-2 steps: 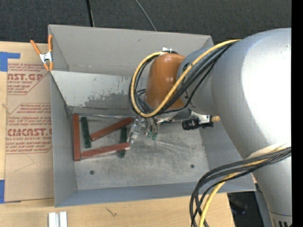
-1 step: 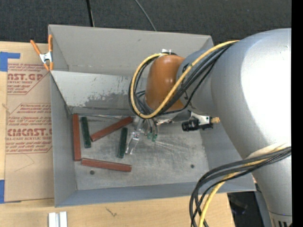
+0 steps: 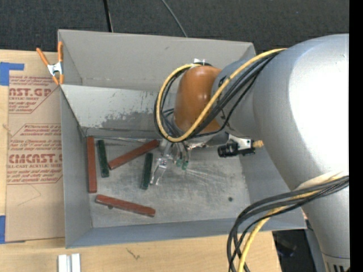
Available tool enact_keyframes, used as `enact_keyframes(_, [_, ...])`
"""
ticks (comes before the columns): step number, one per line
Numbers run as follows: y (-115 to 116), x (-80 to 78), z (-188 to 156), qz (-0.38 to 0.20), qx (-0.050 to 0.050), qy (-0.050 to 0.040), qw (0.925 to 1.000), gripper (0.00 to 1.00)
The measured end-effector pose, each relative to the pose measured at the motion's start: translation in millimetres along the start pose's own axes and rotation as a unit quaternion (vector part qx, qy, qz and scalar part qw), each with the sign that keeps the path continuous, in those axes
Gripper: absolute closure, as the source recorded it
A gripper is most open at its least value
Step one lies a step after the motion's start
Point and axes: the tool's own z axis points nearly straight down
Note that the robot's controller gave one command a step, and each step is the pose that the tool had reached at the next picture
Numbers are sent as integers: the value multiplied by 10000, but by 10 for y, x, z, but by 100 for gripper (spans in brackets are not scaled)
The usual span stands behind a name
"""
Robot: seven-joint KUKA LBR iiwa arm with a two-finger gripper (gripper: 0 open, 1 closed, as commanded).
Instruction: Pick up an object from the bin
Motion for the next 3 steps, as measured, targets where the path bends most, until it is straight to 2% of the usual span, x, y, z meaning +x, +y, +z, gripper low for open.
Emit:
enact_keyframes(1, [579,44,-19,-786,17,-12,9969,100])
enact_keyframes(2, [582,89,21,-778,20,51,9970,0])
enact_keyframes(3, [605,46,-22,-781,-14,-29,9969,100])
